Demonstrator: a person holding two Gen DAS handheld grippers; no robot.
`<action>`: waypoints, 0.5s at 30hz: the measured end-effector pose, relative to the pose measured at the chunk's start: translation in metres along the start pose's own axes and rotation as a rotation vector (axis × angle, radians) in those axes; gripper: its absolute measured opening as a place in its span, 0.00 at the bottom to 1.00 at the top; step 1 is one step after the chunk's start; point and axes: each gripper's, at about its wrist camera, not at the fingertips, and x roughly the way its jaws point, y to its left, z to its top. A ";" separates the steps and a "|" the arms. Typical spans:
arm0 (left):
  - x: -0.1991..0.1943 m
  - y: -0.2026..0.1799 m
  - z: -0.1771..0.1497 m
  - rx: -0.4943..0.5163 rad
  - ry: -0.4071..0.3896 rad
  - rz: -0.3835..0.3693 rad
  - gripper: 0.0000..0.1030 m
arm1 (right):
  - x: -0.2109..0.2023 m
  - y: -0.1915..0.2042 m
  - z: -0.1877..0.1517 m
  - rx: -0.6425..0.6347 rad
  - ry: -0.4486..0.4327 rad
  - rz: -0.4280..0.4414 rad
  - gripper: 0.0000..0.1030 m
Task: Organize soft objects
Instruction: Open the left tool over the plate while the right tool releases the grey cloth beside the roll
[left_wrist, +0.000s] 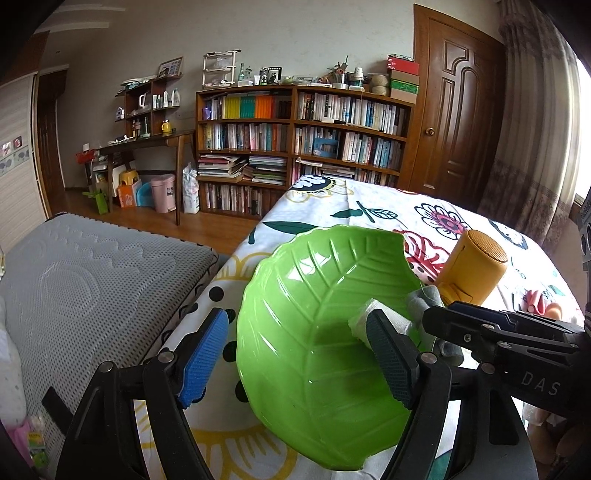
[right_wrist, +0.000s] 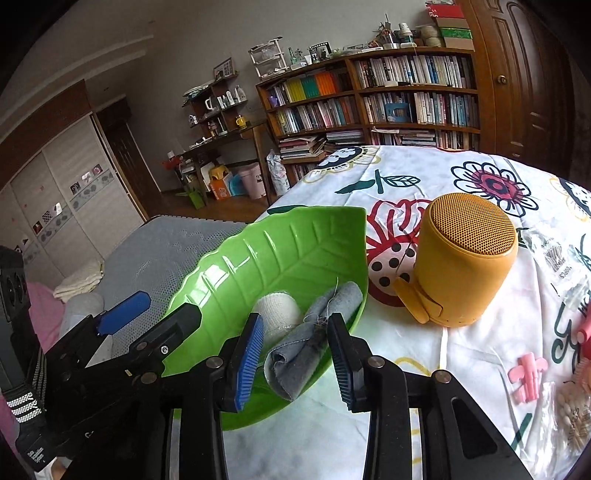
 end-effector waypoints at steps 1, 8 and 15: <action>0.000 0.000 0.000 0.000 0.000 0.000 0.76 | 0.000 0.000 0.000 0.000 -0.002 0.000 0.38; 0.000 0.000 0.000 0.001 0.002 0.000 0.76 | -0.004 -0.004 -0.003 0.026 -0.011 0.006 0.38; 0.001 -0.002 -0.002 0.012 0.009 -0.002 0.79 | -0.013 -0.008 -0.008 0.025 -0.027 -0.028 0.38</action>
